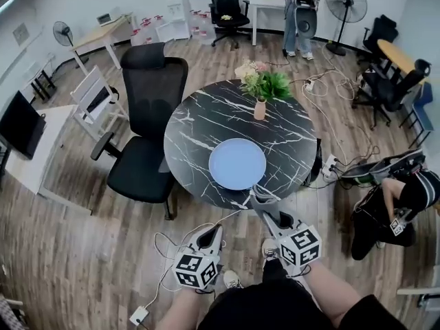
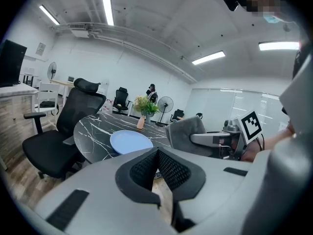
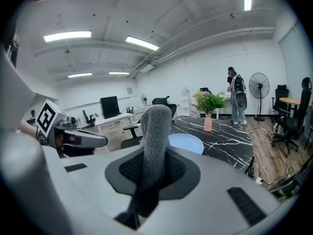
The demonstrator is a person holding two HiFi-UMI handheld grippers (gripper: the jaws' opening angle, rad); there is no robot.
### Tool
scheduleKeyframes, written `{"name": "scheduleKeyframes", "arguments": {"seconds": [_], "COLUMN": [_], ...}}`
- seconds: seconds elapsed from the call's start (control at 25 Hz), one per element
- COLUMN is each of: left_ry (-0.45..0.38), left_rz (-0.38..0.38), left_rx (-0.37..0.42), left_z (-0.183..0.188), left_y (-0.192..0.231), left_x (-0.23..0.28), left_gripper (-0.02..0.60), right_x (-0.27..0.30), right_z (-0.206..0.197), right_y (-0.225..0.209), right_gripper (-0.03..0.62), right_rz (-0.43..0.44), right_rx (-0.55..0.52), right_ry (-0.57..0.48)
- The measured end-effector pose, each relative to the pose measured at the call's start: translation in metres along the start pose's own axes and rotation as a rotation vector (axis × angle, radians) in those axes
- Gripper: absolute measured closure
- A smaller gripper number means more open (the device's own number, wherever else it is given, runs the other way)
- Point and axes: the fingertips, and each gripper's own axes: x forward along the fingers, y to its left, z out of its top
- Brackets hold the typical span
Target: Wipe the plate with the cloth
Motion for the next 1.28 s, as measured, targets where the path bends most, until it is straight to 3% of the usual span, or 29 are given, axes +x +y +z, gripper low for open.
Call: {"name": "scheduleKeyframes", "arguments": {"seconds": [0.4, 0.84, 1.28], "left_ry": [-0.016, -0.008, -0.006], "left_rz": [-0.098, -0.109, -0.103], "left_rx": [0.061, 0.072, 0.058], "left_z": [-0.002, -0.007, -0.011], "left_y": [-0.021, -0.03, -0.035], "left_x": [-0.03, -0.049, -0.041], "left_gripper": [0.563, 0.563, 0.563], "right_x": [-0.045, -0.062, -0.065], "right_z": [-0.003, -0.008, -0.015], "right_y": [0.032, 0.05, 0.041], "right_gripper": [0.536, 0.536, 0.536], "right_rz": [-0.108, -0.114, -0.108], "right_rx": [0.023, 0.029, 0.03], "right_ry": [-0.068, -0.082, -0.066]}}
